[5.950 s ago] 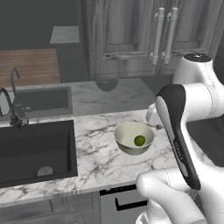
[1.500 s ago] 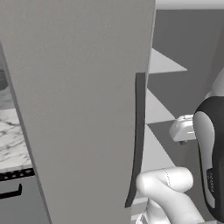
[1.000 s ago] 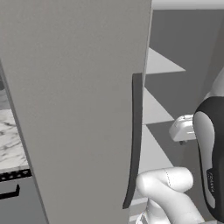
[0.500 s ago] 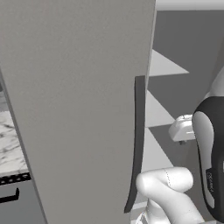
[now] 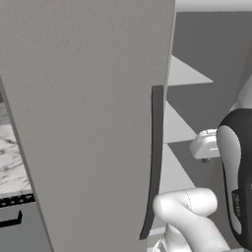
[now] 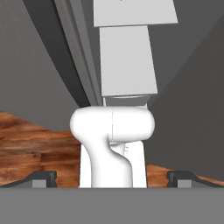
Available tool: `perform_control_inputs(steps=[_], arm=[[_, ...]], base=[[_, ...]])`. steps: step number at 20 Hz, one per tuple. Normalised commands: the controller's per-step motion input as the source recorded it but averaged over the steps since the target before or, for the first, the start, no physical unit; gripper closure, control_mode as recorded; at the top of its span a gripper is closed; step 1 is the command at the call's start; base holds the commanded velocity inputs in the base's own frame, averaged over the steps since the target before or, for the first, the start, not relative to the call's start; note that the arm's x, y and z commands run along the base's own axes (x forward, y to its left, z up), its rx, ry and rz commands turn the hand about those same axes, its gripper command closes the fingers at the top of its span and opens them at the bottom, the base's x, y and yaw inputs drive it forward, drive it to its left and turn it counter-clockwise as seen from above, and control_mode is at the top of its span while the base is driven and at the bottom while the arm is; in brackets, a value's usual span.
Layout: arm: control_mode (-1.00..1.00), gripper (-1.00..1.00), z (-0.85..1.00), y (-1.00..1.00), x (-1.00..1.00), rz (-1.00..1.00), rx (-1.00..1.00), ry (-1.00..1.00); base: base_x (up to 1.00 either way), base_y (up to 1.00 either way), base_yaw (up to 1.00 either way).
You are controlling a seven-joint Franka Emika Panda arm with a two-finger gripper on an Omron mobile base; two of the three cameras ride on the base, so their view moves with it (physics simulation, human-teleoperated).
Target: Take the peach, lime, and potato from the freezer and place them in the bowl on the counter.
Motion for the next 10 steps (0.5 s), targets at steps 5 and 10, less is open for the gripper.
perform_control_inputs(steps=[5, 10], arm=[[1.00, -1.00, 0.00, 0.00, 0.00, 0.00, 0.00, 0.00], [1.00, -1.00, 0.00, 0.00, 0.00, 0.00, 0.00, 0.00]], base=[[0.80, -0.14, 0.00], [0.70, -0.16, 0.00]])
